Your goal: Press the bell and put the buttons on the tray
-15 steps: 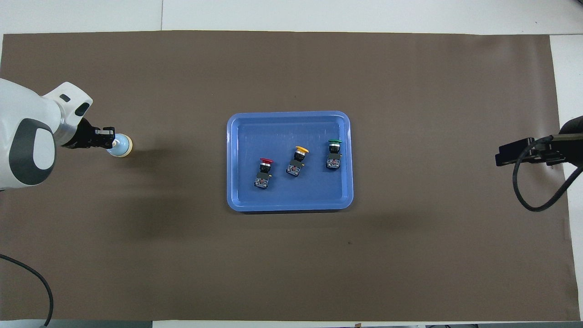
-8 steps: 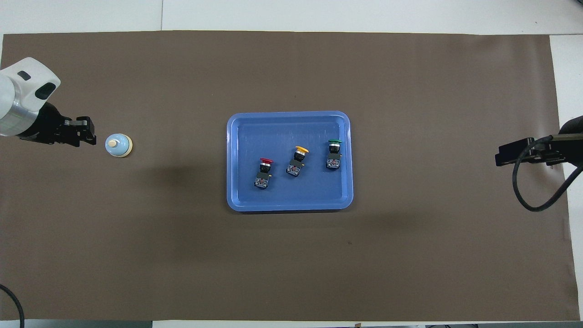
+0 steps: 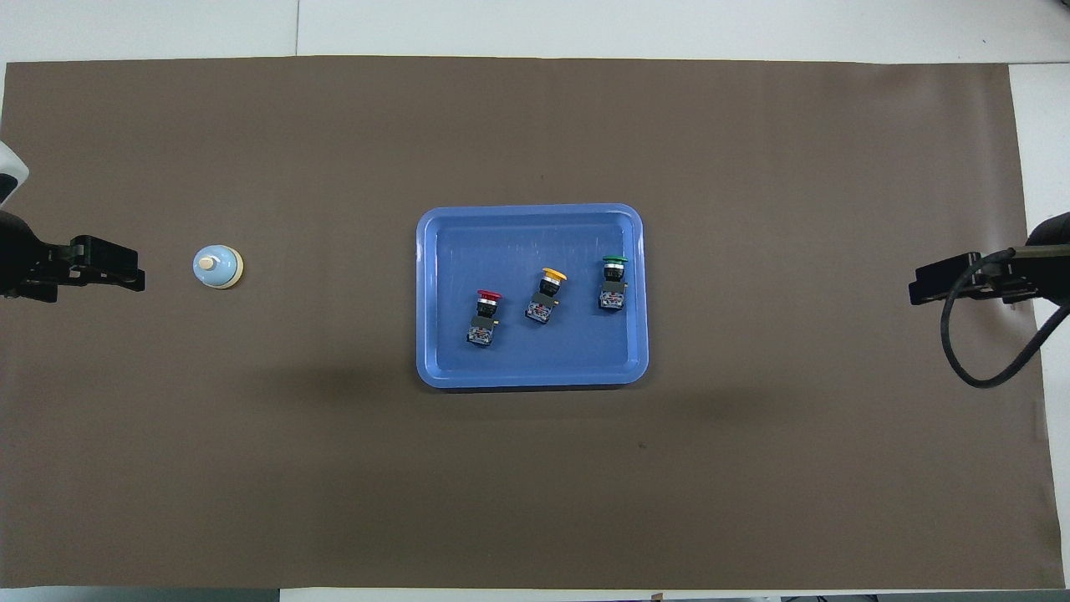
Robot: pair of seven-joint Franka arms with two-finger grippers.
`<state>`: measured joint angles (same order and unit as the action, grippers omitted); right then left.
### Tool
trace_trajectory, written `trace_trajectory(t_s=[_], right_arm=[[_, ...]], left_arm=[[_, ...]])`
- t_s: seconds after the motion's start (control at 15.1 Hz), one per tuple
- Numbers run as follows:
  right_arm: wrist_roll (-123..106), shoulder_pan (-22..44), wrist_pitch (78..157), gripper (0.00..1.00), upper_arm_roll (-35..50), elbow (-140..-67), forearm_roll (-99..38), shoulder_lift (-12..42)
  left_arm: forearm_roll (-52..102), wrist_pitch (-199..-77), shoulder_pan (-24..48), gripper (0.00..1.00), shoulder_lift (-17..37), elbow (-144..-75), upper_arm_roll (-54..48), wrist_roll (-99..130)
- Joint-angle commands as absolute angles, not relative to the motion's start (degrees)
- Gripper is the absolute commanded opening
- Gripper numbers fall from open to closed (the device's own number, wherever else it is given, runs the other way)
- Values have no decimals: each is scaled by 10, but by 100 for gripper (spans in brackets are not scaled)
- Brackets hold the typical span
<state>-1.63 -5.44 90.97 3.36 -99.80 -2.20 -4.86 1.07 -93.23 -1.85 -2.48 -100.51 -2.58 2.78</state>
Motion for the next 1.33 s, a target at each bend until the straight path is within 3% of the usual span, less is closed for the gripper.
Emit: trace_trajectory(t_s=[0.0, 1.26], right_arm=[[-9, -63, 903, 100, 42, -998, -18, -52], [-9, -63, 903, 100, 42, -998, -18, -53]], left_arm=[[0, -913, -12, 100, -33, -1011, -25, 26], [-11, -865, 3, 100, -23, -976, -26, 24]])
